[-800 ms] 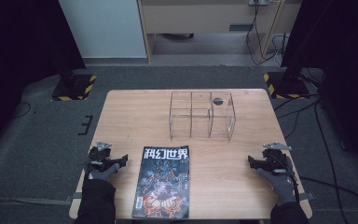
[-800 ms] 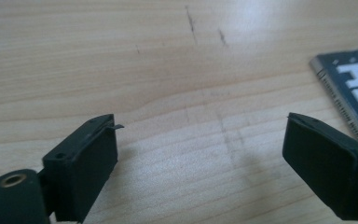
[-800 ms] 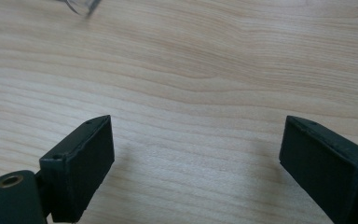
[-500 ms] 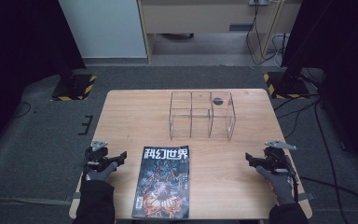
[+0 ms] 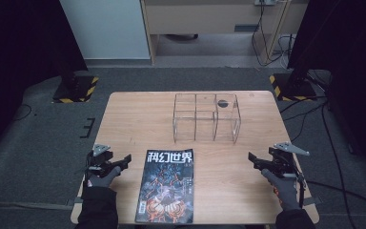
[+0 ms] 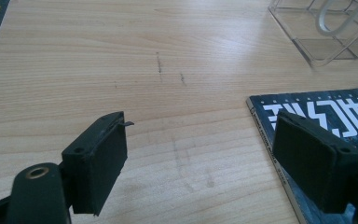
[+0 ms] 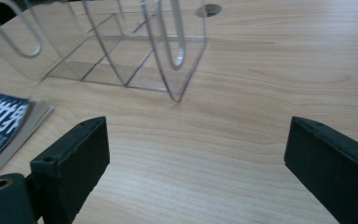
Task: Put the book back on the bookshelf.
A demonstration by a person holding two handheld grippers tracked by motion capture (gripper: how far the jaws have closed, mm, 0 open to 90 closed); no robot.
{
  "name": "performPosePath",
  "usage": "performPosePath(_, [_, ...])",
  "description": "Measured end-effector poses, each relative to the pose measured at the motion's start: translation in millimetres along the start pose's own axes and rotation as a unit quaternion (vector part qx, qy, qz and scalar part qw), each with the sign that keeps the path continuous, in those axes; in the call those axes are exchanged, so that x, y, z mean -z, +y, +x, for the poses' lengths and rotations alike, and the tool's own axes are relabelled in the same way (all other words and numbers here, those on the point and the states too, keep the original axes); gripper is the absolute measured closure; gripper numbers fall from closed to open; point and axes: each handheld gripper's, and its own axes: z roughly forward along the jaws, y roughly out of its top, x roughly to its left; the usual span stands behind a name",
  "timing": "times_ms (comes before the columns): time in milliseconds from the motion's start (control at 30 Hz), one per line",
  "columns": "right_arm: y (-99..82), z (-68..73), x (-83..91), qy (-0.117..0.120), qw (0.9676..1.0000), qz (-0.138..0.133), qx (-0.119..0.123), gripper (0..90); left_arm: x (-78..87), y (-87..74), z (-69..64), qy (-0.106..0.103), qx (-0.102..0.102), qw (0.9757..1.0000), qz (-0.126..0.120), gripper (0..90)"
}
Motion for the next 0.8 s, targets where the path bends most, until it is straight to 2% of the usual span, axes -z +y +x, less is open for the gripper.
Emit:
performPosePath(100, [1.9,10.7,2.8,0.022,0.9996,0.002,0.015,6.7,2.5,-0.5,-2.6,-0.003,-0.001,1.0000,-0.002,17.0])
performPosePath(200, [3.4,20.4,4.3,0.022,0.9994,0.000,0.027,8.6,5.2,-0.5,-6.5,-0.014,-0.005,0.9999,-0.004,17.1])
performPosePath(500, [10.3,38.0,8.2,0.024,0.9990,-0.023,0.028,11.8,8.4,-0.5,-28.2,-0.042,-0.032,0.9985,-0.012,17.8])
performPosePath(800, [14.8,53.0,8.6,0.033,0.9986,-0.032,0.026,12.0,3.7,-3.0,-36.8,-0.054,-0.045,0.9975,-0.002,17.9])
